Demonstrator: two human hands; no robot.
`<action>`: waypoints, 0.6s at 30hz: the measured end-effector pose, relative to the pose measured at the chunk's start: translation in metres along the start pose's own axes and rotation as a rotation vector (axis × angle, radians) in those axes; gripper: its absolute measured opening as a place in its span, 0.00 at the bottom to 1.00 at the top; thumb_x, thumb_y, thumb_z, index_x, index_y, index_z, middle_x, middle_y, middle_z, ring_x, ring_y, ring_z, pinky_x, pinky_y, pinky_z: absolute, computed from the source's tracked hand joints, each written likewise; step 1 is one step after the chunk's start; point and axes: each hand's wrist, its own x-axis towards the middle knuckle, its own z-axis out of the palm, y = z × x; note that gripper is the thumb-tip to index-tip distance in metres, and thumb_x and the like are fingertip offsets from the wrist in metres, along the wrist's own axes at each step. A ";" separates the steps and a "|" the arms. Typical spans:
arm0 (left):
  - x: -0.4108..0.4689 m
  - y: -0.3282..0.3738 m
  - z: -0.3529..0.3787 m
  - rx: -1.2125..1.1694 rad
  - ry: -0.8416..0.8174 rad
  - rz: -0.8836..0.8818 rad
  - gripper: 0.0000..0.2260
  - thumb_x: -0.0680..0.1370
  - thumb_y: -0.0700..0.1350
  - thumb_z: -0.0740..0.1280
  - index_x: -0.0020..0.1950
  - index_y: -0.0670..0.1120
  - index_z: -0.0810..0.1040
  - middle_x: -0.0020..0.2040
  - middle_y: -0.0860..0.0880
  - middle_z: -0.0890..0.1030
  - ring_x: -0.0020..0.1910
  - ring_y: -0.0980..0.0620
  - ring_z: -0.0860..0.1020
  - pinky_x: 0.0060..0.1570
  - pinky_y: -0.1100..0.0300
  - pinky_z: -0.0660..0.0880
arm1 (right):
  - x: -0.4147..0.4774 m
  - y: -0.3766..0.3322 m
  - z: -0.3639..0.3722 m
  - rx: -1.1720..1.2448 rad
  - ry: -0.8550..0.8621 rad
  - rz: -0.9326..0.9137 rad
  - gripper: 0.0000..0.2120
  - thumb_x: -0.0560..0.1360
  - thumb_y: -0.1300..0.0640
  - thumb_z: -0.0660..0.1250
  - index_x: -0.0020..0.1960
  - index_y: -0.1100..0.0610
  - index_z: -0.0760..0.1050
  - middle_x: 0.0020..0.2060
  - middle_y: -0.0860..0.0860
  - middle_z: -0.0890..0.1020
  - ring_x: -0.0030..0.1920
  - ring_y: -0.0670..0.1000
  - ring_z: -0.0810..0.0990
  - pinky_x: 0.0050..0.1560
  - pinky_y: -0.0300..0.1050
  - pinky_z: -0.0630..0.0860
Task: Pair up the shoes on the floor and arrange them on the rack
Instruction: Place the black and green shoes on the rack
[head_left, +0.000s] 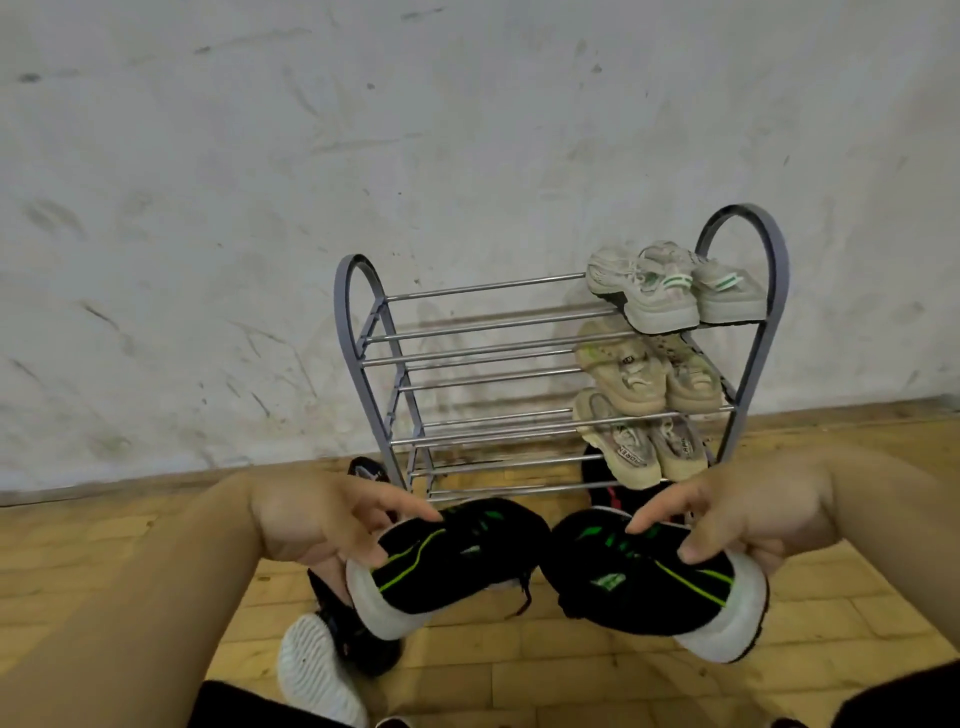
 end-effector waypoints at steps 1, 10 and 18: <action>-0.001 0.009 0.009 0.020 -0.023 -0.032 0.31 0.52 0.64 0.84 0.54 0.69 0.84 0.69 0.44 0.79 0.67 0.44 0.79 0.57 0.61 0.76 | 0.005 0.000 0.007 -0.034 0.002 0.037 0.22 0.79 0.64 0.69 0.70 0.47 0.75 0.67 0.57 0.79 0.62 0.62 0.83 0.66 0.68 0.75; 0.055 -0.109 -0.015 -0.338 -0.073 -0.244 0.34 0.76 0.34 0.73 0.79 0.53 0.69 0.72 0.45 0.77 0.69 0.39 0.78 0.71 0.32 0.69 | 0.100 0.029 0.042 -0.074 0.113 0.120 0.29 0.81 0.60 0.68 0.79 0.46 0.66 0.81 0.50 0.61 0.79 0.56 0.63 0.65 0.48 0.75; 0.134 -0.251 0.019 -0.603 0.114 -0.213 0.33 0.78 0.31 0.71 0.76 0.58 0.70 0.69 0.47 0.80 0.67 0.40 0.80 0.66 0.35 0.75 | 0.242 0.074 0.059 0.143 0.425 -0.084 0.32 0.81 0.63 0.68 0.79 0.43 0.64 0.73 0.53 0.73 0.68 0.55 0.76 0.63 0.54 0.80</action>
